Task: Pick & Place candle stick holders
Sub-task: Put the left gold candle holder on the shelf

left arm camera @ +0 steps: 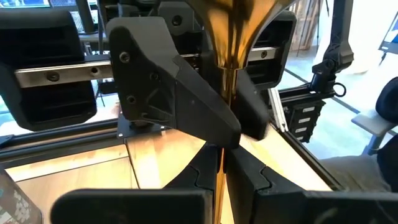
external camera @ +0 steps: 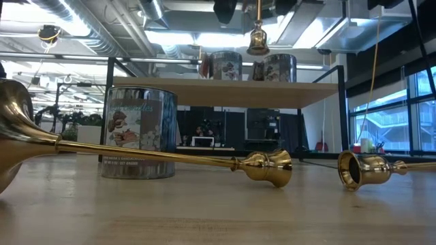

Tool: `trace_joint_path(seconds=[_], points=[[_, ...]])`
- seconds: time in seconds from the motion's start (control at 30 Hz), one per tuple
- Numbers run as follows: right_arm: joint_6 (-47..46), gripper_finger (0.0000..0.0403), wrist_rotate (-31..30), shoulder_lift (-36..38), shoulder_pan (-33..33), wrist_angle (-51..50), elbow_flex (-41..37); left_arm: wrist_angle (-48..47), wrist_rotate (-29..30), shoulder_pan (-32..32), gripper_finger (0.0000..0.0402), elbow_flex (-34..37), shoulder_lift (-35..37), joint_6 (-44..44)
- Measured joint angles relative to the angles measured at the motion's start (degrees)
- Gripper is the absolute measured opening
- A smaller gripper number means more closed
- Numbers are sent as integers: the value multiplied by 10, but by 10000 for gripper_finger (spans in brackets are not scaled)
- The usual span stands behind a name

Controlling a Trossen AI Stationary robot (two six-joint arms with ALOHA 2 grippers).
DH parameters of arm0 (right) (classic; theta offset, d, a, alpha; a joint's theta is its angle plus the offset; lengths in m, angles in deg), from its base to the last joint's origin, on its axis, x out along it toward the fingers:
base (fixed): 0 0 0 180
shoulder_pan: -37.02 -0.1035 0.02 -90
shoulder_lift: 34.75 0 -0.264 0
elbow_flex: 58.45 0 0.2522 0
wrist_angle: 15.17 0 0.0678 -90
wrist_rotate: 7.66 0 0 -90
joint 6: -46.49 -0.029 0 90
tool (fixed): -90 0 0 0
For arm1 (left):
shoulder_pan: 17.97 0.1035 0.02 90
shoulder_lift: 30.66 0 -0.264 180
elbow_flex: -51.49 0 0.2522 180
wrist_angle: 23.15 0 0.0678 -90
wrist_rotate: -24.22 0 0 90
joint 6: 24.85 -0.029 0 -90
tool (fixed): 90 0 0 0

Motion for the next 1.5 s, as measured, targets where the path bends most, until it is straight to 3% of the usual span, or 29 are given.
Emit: trace_joint_path(seconds=[0.1,0.47,0.77,0.97,1.37,1.5], points=[[-3,16,-25,0,-1,-2,0,-2,3,-2,10,0,0,-2],[-6,16,-132,7,-12,-13,0,-33,132,-16,91,-1,1,36],[-2,16,-281,27,-53,-42,0,-39,140,-22,168,-1,6,50],[-3,16,-376,43,-84,-82,0,-55,140,-37,185,-1,26,40],[-2,16,-330,109,-82,-212,-2,-64,139,-70,187,0,48,5],[31,16,-323,150,-82,-177,-44,-66,139,-75,187,0,48,5]])
